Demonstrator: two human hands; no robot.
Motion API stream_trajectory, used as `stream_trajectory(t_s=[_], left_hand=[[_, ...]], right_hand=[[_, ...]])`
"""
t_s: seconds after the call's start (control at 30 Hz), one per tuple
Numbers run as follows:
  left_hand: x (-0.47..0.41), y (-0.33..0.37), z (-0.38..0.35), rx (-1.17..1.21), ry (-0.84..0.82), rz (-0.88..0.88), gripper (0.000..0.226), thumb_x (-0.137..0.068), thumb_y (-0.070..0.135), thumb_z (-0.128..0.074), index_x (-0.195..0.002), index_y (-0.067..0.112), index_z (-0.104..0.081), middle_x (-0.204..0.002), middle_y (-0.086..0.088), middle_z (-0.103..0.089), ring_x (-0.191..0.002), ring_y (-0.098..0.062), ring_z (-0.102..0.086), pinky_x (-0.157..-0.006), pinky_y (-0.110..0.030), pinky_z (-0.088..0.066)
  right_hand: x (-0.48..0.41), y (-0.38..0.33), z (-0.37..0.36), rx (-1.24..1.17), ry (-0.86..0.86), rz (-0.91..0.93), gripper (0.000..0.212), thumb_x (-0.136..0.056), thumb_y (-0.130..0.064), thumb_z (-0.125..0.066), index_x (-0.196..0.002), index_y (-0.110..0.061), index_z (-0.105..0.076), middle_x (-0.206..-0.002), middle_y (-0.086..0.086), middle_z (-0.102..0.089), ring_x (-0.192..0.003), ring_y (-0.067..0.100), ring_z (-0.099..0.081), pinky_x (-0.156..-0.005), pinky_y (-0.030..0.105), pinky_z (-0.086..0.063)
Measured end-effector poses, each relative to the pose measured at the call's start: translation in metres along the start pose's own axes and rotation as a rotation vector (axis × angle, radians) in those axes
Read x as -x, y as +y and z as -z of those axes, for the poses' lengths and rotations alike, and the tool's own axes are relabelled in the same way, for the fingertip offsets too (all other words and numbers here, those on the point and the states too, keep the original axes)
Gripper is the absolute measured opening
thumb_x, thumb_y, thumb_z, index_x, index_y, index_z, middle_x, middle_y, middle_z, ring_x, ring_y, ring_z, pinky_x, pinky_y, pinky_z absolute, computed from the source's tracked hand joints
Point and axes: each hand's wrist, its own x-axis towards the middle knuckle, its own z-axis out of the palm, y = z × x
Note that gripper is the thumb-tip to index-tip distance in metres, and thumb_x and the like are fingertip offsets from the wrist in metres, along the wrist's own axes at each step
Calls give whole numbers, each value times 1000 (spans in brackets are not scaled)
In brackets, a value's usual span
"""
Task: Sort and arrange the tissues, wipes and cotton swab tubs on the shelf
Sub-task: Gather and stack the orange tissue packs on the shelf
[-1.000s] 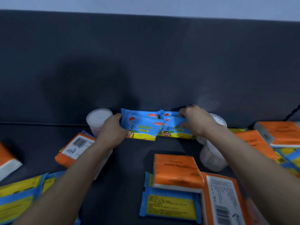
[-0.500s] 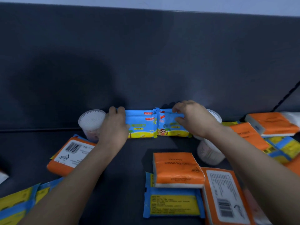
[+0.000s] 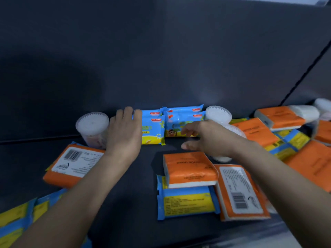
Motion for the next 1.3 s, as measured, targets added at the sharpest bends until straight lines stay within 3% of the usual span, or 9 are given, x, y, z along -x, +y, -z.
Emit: stream_trajectory(t_s=[0.17,0.37,0.57,0.7,0.8,0.9,1.03,1.17,1.3], left_hand=[[27,3,19,324,-97,-13,30,-86,13,-58,-115,7,-55,-116,-10,-55,-113,-30,-48,-91,-43,-39],[68,-4,32,372,-79,42,23,-83,10,-63,-106,7,-62,-108,-9,-61,-97,-26,-57,-80,-33,-43],[102,-1,38,320,-82,162,17,-81,10,-65,-98,10,-63,-98,-7,-64,-95,-25,-58,-80,-29,-40],[120,2,46,289,-73,260,19,-82,11,-65,-101,9,-63,-101,-7,-63,-97,-24,-56,-78,-24,-36],[127,3,53,281,-62,311,20,-83,11,-64,-103,7,-63,-104,-10,-63,-100,-27,-56,-82,-31,-40],[129,-8,58,234,-49,371,22,-86,15,-61,-106,9,-63,-110,-9,-63,-104,-26,-55,-83,-31,-38],[125,-45,63,169,-36,440,29,-81,12,-62,-111,11,-61,-117,-8,-56,-109,-29,-52,-90,-38,-41],[120,-77,64,236,-319,365,53,-75,24,-71,-124,21,-51,-134,-1,-43,-122,-21,-41,-101,-39,-36],[110,-93,58,131,-473,261,77,-70,27,-75,-136,31,-35,-149,6,-24,-137,-19,-18,-109,-40,-21]], right_hand=[[8,-3,-3,-151,-368,18,81,-73,-52,-71,-142,-31,-34,-145,-10,-41,-130,11,-41,-107,26,-34],[4,-6,-7,7,-621,134,103,-63,-53,-78,-145,-41,-17,-150,-12,-29,-136,14,-31,-110,31,-31],[6,-5,-19,123,-509,239,98,-71,-39,-77,-147,-33,-17,-141,-3,-25,-129,21,-36,-101,32,-39],[1,-7,-17,72,-339,334,48,-80,-34,-66,-123,-18,-52,-112,1,-57,-103,21,-55,-84,31,-47],[0,-12,-12,-14,-187,372,24,-84,-31,-61,-101,-15,-56,-90,1,-56,-89,21,-55,-71,29,-42],[-2,-24,-12,-58,-62,417,29,-82,-32,-62,-97,-9,-54,-85,6,-58,-80,24,-54,-69,36,-45],[-5,-45,-22,-65,24,421,32,-76,-33,-66,-92,-17,-44,-86,1,-52,-79,24,-51,-68,37,-44],[-7,-63,-37,-16,-91,401,37,-74,-33,-71,-93,-17,-43,-98,1,-50,-87,20,-46,-71,32,-38],[-6,-68,-38,-42,-286,262,46,-70,-52,-73,-93,-23,-46,-94,-7,-49,-86,17,-49,-71,31,-41]])
